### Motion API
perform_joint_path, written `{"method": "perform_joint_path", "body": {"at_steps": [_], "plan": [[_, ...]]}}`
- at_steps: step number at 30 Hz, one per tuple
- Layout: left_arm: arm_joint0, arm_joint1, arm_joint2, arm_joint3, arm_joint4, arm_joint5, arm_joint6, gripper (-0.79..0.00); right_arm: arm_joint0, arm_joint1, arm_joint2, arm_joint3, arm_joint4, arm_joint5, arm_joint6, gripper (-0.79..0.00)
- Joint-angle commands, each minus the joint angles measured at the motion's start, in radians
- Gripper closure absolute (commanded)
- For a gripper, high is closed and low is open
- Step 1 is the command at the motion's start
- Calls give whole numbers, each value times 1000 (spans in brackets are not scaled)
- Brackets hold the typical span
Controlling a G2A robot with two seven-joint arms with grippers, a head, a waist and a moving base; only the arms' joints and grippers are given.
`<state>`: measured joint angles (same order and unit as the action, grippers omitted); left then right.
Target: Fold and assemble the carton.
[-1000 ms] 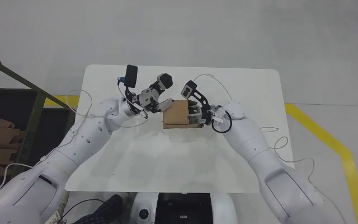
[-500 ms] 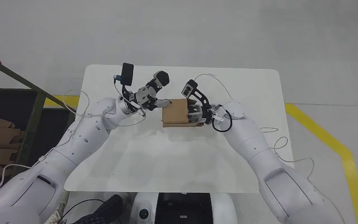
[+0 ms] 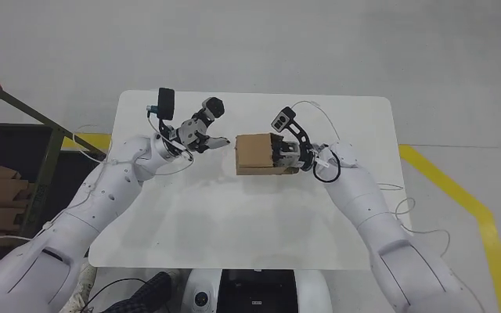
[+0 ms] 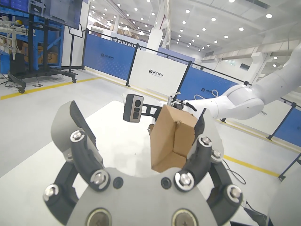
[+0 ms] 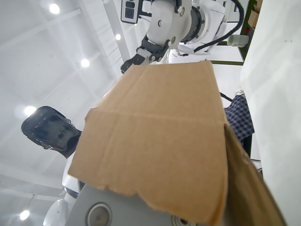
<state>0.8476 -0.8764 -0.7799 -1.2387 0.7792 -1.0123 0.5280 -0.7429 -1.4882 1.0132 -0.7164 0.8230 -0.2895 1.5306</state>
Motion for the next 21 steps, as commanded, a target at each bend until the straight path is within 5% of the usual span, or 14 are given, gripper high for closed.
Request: {"method": "perform_joint_path", "body": {"at_steps": [1,10,21], "plan": [[11,11,-4,-14,55,0,22,-785,4,3,10,12,0,0,0,0],[37,64,18,-69,373,0,136,-785,28,8,21,62,-25,-8,-8,0],[20,45,18,-87,490,67,171,-785,40,-16,-24,92,-40,-13,-27,0]]}}
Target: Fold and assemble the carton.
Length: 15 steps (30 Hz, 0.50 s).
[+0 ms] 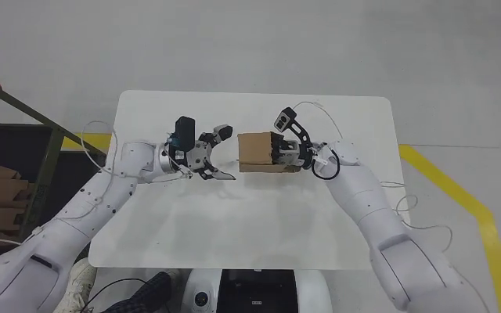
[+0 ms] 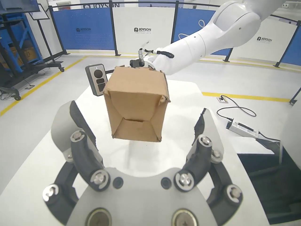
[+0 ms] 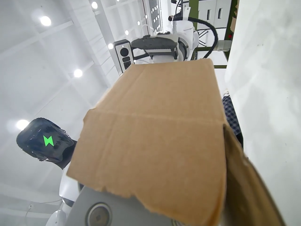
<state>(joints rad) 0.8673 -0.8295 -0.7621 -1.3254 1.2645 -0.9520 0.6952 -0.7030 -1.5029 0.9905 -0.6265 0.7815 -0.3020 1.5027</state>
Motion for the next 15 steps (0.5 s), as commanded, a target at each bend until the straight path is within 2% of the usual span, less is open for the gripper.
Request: {"method": "perform_joint_path", "body": {"at_steps": [1,15], "plan": [[1,-5,2,1,10,13,6,-785,2,-3,-5,5,2,0,2,0],[-18,-55,26,64,-6,60,-108,-785,9,-18,-11,2,20,-5,11,0]]}}
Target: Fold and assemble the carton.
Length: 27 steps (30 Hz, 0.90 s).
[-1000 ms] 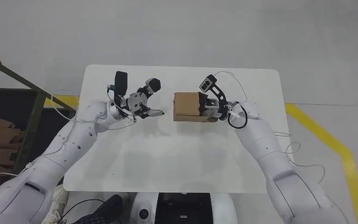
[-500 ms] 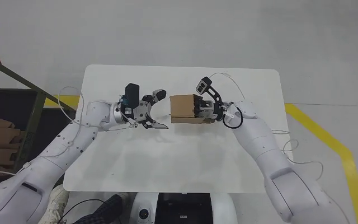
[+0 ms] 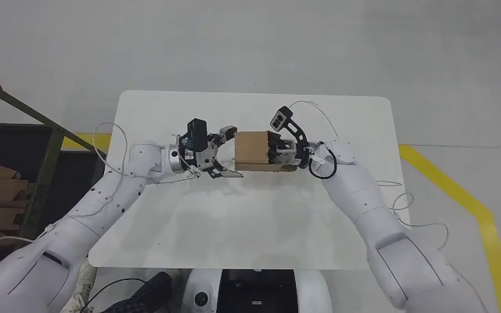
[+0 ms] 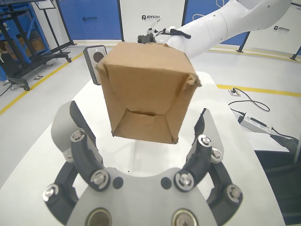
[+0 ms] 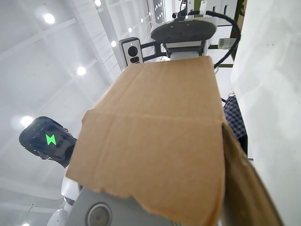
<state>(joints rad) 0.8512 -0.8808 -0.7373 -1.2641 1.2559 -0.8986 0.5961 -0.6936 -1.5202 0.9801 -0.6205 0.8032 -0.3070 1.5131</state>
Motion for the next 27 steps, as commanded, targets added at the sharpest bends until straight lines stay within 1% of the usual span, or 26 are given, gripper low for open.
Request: {"method": "perform_joint_path", "body": {"at_steps": [1,7,11,25,27], "plan": [[-3,-7,3,5,5,14,-17,-785,-2,-1,-1,-6,-2,0,0,0],[-7,-24,8,17,27,41,-37,-785,-4,-3,-1,-12,-3,0,0,0],[-6,-31,8,28,43,41,-36,-785,-5,-3,1,-15,-3,1,1,0],[4,-46,-11,41,83,11,-14,-785,-2,-11,-4,-12,-9,-1,-1,0],[6,-48,-14,42,84,7,-11,-776,0,-11,-5,-10,-11,0,0,0]]}}
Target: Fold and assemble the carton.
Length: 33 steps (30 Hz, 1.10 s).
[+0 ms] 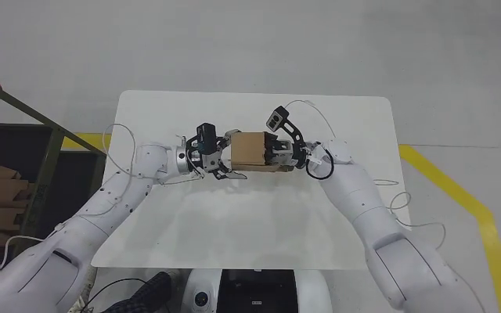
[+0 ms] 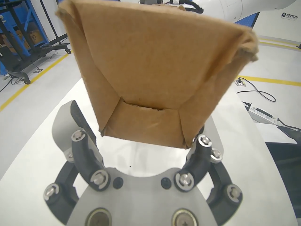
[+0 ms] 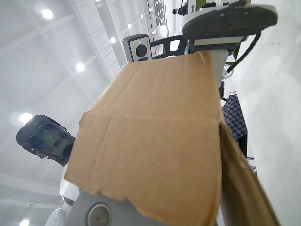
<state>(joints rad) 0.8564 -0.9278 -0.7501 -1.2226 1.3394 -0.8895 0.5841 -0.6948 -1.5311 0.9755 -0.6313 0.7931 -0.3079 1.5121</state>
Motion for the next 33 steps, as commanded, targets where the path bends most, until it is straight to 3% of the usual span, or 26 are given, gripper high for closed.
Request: {"method": "perform_joint_path", "body": {"at_steps": [1,4,6,8,13,21,33], "plan": [[2,-2,-3,1,1,-5,1,-748,1,-1,0,2,-1,1,1,0],[4,-4,-9,2,0,-15,0,-699,4,-2,0,6,-1,1,0,0],[6,-6,-13,2,0,-19,0,-591,6,-3,0,10,0,2,2,0],[8,-7,-17,2,1,-22,-1,-570,9,-3,1,12,-1,2,2,0],[13,-11,-27,3,1,-30,-3,-594,13,-5,2,17,-2,4,4,0],[21,-16,-44,6,-4,-43,4,-520,21,-5,8,27,-6,2,2,0],[38,-21,-73,15,-4,-69,33,-520,28,3,20,33,-31,2,1,0]]}}
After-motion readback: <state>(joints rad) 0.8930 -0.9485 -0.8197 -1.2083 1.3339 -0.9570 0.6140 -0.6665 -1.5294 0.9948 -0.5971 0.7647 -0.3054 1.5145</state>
